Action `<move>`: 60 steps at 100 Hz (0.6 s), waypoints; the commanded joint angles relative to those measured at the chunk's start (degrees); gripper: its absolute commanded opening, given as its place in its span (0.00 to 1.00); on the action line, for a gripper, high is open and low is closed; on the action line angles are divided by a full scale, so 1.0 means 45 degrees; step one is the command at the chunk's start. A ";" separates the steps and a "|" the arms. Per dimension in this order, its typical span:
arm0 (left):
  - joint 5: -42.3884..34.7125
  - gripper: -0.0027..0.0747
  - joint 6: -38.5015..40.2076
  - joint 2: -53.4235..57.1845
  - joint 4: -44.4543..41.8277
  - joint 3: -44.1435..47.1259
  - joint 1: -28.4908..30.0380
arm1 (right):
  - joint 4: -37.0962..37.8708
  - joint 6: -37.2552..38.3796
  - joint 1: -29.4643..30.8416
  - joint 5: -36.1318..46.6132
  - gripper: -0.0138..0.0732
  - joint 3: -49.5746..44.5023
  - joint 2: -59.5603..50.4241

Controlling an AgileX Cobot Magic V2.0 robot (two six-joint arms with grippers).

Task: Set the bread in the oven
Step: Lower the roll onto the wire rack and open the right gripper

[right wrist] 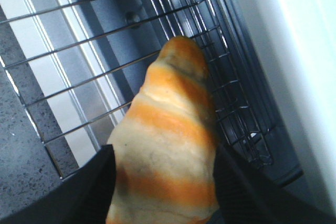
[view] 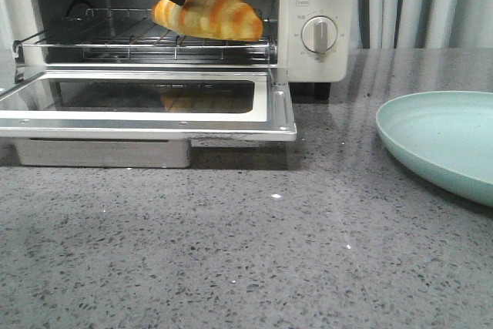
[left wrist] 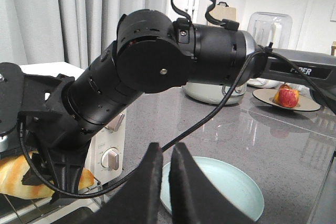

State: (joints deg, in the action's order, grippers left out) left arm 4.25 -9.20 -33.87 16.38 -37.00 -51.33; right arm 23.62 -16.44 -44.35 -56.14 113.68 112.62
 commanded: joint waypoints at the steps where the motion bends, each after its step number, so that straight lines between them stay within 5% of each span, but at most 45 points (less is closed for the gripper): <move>1: -0.1064 0.01 0.0093 -0.0022 -0.0036 -0.0464 -0.0107 | 0.0646 0.0324 0.0121 0.0565 0.60 0.0506 -0.0754; 14: -0.1131 0.01 0.0093 -0.0022 -0.0201 -0.0464 -0.0107 | 0.0646 0.0340 0.0018 0.0291 0.51 0.0678 -0.0772; 35: -0.1658 0.01 0.0093 -0.0022 -0.0549 -0.0464 -0.0107 | 0.0575 0.0373 -0.0310 -0.0329 0.07 0.1932 -0.0772; 60: -0.2101 0.01 0.0070 0.0087 -0.1530 -0.0467 -0.0107 | 0.0556 0.0570 -0.0419 -0.1578 0.08 0.3447 -0.0840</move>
State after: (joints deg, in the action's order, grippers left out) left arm 0.00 -9.20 -33.87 10.85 -37.00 -51.37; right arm 24.33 -14.69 -46.15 -63.84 125.79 112.62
